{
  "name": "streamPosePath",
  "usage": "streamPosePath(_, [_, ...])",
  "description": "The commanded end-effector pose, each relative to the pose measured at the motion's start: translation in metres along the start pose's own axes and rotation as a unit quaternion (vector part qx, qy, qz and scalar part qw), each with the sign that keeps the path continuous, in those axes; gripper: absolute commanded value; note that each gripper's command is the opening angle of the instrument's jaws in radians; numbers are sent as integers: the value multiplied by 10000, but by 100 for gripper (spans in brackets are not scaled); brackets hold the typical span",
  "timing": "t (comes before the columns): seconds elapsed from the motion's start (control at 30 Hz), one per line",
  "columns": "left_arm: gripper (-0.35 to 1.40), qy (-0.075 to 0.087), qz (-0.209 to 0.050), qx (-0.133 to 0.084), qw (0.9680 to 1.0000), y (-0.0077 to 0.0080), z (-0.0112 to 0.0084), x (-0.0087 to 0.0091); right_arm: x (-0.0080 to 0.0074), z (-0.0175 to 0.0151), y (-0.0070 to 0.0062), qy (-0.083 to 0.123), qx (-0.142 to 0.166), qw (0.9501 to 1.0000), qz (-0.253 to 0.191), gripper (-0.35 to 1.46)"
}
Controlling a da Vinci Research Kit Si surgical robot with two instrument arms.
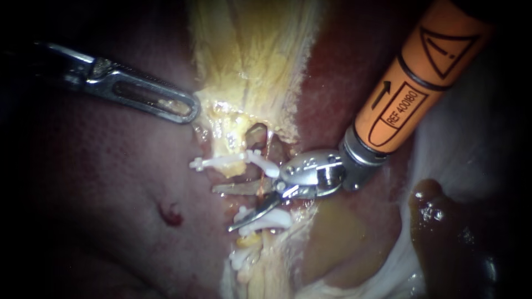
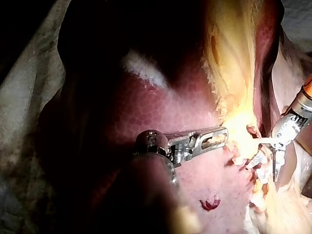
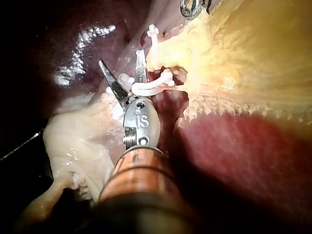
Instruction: Go to the cutting position right tube
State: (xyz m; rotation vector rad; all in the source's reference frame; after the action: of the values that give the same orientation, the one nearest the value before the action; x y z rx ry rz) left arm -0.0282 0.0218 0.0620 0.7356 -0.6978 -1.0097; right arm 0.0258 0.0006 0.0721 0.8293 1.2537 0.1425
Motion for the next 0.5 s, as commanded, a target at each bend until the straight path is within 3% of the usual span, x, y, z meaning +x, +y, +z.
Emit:
streamPosePath(0.03, [-35, -1, 0, 0, 10000, 0, 0, 0, 1, 0, -1, 9, 19, 9998, 184, 128])
streamPosePath(0.3, [-35, 0, 1, 1, 10000, 0, 0, 0, 1, 1, -5, 52, 38, 9995, 296, 133])
streamPosePath(0.5, [-35, 1, 3, 2, 10000, 0, -1, 1, 4, 2, -15, 43, 76, 9996, 284, 135])
